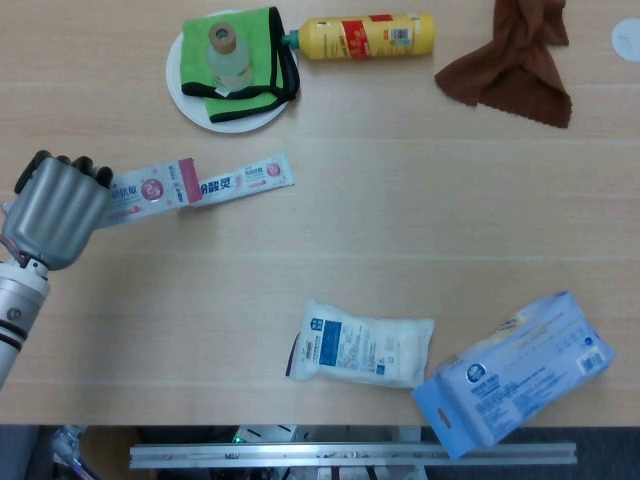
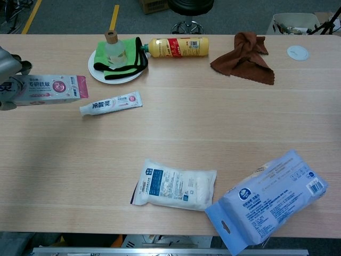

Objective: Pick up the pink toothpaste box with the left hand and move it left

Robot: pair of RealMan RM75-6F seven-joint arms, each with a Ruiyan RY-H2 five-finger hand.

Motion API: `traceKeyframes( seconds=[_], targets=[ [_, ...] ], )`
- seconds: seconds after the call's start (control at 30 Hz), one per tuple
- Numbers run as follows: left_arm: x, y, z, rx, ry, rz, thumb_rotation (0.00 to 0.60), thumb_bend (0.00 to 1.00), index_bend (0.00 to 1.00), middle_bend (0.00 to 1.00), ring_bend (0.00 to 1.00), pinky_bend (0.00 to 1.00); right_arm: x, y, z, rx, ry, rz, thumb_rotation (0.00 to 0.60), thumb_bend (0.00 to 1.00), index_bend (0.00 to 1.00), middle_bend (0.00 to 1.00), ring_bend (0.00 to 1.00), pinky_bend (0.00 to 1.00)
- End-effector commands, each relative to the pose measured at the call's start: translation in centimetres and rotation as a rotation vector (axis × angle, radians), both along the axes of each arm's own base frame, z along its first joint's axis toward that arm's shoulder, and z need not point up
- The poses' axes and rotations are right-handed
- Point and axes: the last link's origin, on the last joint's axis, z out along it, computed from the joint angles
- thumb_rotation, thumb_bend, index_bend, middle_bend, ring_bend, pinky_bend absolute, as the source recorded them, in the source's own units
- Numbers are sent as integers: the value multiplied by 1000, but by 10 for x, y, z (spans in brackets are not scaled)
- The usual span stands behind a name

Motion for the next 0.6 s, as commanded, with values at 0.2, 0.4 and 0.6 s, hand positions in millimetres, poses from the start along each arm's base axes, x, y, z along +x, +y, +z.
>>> traceKeyframes(
  seconds=[0.2,0.4,0.6],
  targets=[
    [5,1,2,31,-143,-10,517,142,605,692,593,695,-1,0,1,-3,-4,-1,600,462,570,421,343,414],
    [-3,-2,3,46,-486,48,557,141,540,647,562,685,1,0,2,-6,-7,4,600,462,570,421,343,414],
    [-26,-4,-4,21,-580,125,564,141,436,485,449,562,7,-1,1,-5,-2,15,600,462,570,421,343,414]
  ],
)
